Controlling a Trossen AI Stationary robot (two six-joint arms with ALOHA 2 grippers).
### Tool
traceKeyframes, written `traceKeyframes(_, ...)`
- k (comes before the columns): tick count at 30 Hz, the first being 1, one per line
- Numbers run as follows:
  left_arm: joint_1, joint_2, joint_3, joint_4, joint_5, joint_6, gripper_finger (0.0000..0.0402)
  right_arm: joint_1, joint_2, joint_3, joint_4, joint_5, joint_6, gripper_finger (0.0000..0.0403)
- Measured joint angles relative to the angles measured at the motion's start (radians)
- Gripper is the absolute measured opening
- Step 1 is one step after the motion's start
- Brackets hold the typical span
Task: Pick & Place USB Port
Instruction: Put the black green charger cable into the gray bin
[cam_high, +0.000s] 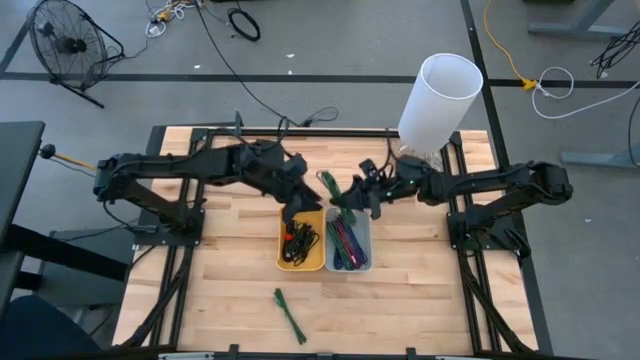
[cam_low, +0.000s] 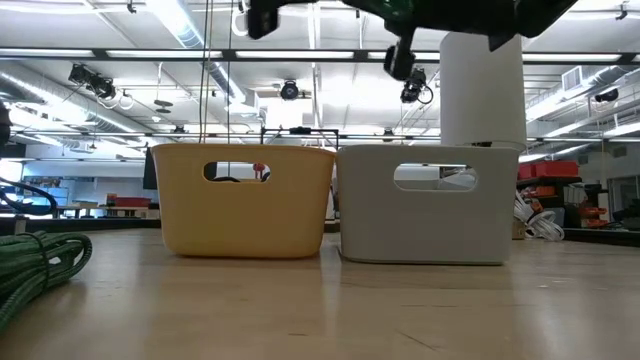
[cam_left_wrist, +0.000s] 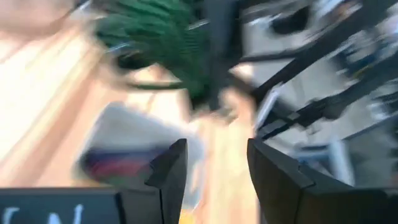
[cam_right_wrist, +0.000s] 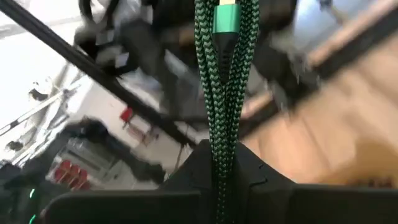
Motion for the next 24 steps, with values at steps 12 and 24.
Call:
traceKeyframes(12,0.039,-0.083,0.000,-0.225,-0.123,0.031,0.0168,0.136,0.000,0.000,-0.437,0.122,0.175,0.0020)
traceKeyframes(24,0.039,-0.082,0.000,-0.232,-0.120,0.082,0.0168,0.269,0.013,0.000,-0.637,0.540,0.450,0.0020)
